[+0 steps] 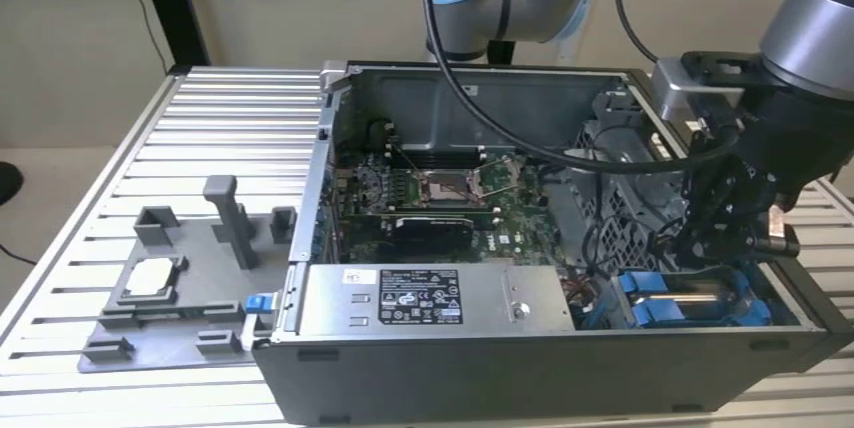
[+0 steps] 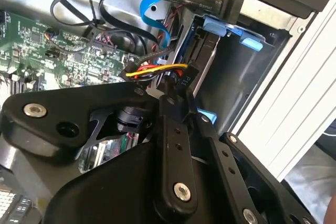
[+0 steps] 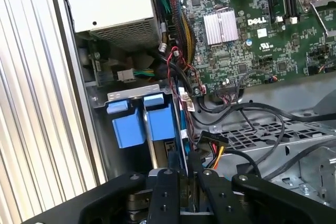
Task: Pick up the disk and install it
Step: 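Insert the first disk wire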
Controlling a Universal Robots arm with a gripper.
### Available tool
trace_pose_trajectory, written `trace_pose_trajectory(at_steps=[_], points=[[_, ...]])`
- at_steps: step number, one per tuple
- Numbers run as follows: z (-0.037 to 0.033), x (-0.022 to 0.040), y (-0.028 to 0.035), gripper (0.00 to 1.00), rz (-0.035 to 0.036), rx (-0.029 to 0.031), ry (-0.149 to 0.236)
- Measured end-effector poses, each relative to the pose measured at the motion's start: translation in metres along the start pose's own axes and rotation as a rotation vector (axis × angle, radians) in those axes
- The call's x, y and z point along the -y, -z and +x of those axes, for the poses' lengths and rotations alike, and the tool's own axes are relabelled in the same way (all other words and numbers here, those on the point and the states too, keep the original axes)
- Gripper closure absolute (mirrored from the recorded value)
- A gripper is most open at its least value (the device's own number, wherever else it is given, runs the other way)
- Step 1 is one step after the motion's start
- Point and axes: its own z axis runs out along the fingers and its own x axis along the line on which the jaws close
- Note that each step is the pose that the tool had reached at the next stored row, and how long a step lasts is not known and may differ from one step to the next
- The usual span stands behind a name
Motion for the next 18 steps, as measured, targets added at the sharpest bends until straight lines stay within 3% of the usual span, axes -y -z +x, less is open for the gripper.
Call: trace_pose_trajectory(at_steps=[1, 2, 18], points=[[0.0, 0.0, 0.0, 1.0, 0.0, 0.0, 0.0], [0.0, 0.0, 0.0, 0.0, 0.0, -0.0001, 0.0], [-0.0017, -0.0004, 0.006, 0.0, 0.0, 0.0004, 0.001]])
